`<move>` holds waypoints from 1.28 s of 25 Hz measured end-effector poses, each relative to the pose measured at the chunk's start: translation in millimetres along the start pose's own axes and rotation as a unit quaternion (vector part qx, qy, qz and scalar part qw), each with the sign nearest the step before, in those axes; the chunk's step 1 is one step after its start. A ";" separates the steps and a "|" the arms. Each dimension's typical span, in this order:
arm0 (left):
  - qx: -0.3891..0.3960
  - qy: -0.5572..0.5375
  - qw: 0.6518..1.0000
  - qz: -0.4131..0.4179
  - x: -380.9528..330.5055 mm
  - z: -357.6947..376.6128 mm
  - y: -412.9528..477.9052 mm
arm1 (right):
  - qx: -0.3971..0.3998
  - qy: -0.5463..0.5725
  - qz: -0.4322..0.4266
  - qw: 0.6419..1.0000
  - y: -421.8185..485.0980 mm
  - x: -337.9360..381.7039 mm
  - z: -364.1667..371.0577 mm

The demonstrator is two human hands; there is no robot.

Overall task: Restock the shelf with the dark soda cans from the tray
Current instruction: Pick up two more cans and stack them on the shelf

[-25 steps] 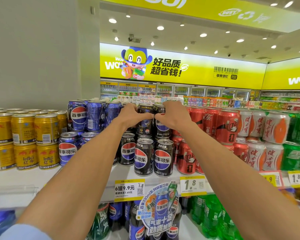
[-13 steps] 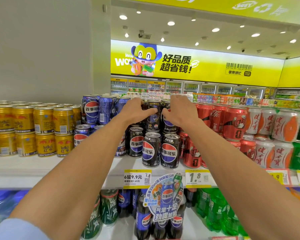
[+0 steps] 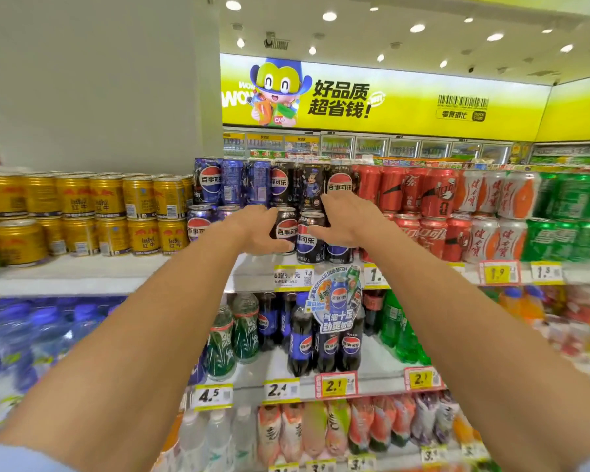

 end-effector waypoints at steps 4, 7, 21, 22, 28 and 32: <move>0.018 -0.026 0.999 0.033 -4.2 16.5 -83.6 | 0.108 0.020 0.035 0.993 -66.4 51.9 12.9; 0.082 -0.044 0.995 0.024 1.3 51.2 -141.0 | 0.161 0.023 0.058 0.985 -117.7 95.5 30.1; 0.249 -0.107 0.962 -0.018 16.7 287.7 -300.4 | 0.289 0.104 -0.009 0.951 -230.1 262.1 212.0; 0.263 -0.114 0.957 -0.032 25.3 316.3 -313.9 | 0.302 0.118 -0.023 0.946 -237.5 282.9 235.0; 0.314 -0.152 0.930 -0.117 86.2 462.3 -413.2 | 0.349 0.175 -0.089 0.916 -296.7 406.1 366.8; 0.342 -0.145 0.908 -0.194 124.8 564.7 -483.5 | 0.386 0.223 -0.113 0.888 -346.5 482.2 458.0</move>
Point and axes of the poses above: each hand's wrist, its own y-axis towards the middle knuckle, its own z-axis out of the palm, x = y × z, the point moved 10 cm from there along y, towards the middle knuckle, and after that the axes turned 7 degrees about -z, right-handed, at the moved point
